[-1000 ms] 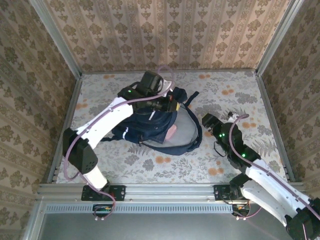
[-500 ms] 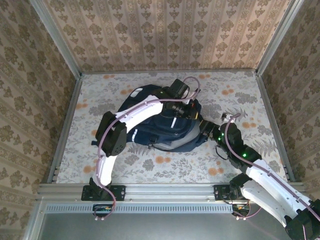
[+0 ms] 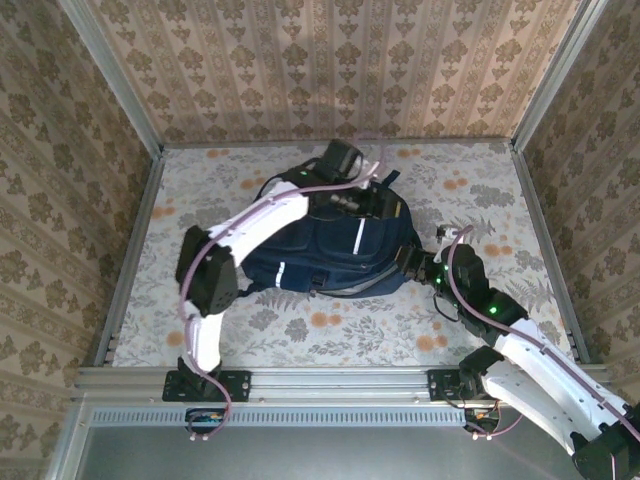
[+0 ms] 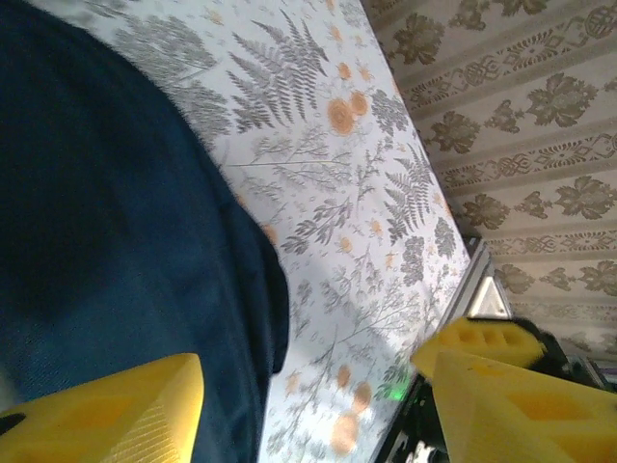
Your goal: Pack books, pencil case, and school supplies into a backpack
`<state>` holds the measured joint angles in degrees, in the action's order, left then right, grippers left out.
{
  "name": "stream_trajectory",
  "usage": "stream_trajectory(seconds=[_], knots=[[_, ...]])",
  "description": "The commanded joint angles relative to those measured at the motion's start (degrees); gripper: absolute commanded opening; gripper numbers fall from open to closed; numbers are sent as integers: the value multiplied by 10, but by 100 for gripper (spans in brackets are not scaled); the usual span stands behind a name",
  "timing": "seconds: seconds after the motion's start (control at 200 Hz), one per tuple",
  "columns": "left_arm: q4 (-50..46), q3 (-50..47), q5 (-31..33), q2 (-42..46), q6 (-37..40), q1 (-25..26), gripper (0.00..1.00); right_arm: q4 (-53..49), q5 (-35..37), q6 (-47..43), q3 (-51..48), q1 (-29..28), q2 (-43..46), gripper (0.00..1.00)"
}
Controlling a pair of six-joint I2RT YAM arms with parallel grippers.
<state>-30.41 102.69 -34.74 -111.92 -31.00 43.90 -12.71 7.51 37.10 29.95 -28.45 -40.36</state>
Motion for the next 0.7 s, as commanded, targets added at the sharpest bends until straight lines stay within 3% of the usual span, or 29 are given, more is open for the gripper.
stream_trajectory(seconds=[0.0, 0.24, 0.325, 0.425, 0.695], knots=[[-18, -62, 32, 79, 26, -41, 67, -29, 27, -6, 8, -2, 6, 65], [-58, -139, 94, 134, 44, -102, 70, -24, 25, 25, 10, 11, -62, 65], [-74, -144, 114, 127, 38, -103, 71, -14, 3, 26, 19, 12, -91, 66], [-75, -143, 95, 107, 32, -103, 70, -15, -6, 25, 26, 12, -108, 66], [-95, -121, 109, 54, 47, -101, 69, -28, 0, 13, 26, 15, -98, 66]])
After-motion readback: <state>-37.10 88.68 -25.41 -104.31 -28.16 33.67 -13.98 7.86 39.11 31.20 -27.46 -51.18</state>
